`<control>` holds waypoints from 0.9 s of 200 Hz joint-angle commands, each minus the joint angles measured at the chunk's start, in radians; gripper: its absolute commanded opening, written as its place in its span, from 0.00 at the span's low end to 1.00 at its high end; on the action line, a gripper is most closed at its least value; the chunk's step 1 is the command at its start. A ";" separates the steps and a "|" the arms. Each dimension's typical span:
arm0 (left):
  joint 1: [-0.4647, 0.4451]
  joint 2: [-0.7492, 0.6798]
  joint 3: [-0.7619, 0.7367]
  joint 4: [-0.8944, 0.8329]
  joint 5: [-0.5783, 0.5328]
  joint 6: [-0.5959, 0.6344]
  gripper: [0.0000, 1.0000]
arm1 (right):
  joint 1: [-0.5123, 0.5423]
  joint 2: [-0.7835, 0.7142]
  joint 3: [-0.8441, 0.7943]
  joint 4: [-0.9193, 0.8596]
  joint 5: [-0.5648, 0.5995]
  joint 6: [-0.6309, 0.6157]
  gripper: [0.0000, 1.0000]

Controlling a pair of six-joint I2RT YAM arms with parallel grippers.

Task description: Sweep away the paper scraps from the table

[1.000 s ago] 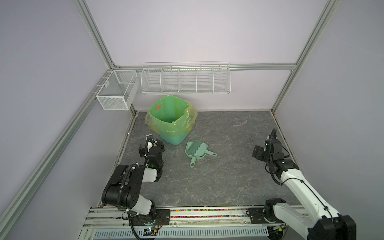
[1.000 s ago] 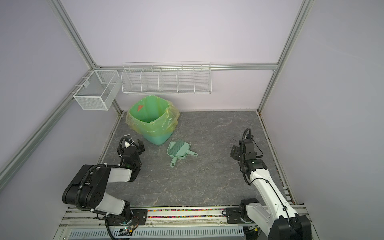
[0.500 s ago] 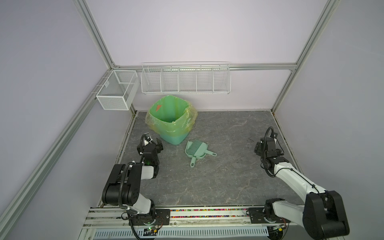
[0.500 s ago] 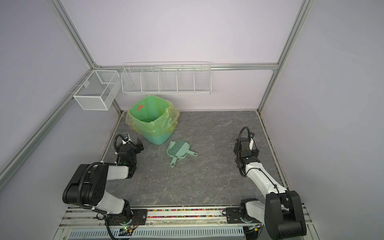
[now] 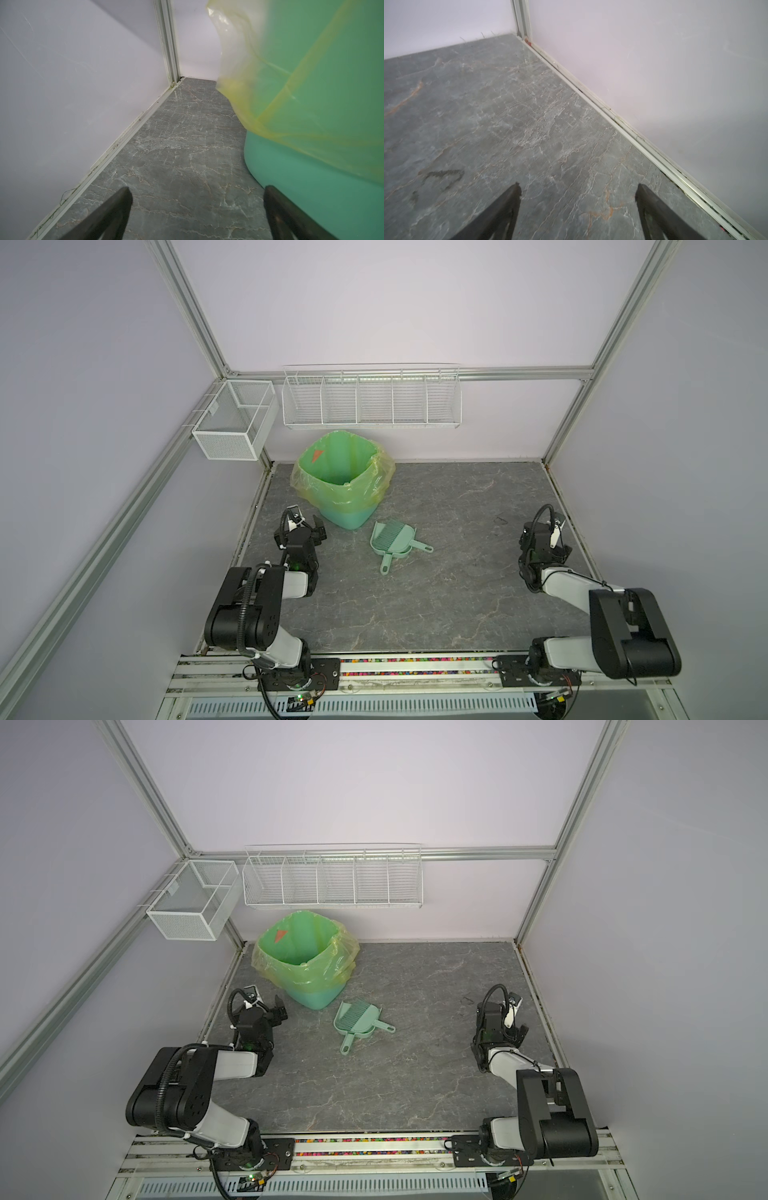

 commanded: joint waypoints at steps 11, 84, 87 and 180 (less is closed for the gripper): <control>-0.002 0.011 -0.006 0.025 0.005 -0.011 0.99 | -0.010 0.005 -0.058 0.234 -0.023 -0.066 0.89; -0.002 0.011 -0.006 0.024 0.005 -0.011 0.99 | 0.001 -0.012 -0.112 0.324 -0.045 -0.095 0.89; -0.002 0.011 -0.006 0.024 0.005 -0.011 0.99 | 0.002 -0.011 -0.112 0.328 -0.051 -0.102 0.89; -0.001 0.011 -0.004 0.022 0.005 -0.011 0.99 | 0.126 0.113 -0.060 0.449 -0.241 -0.398 0.89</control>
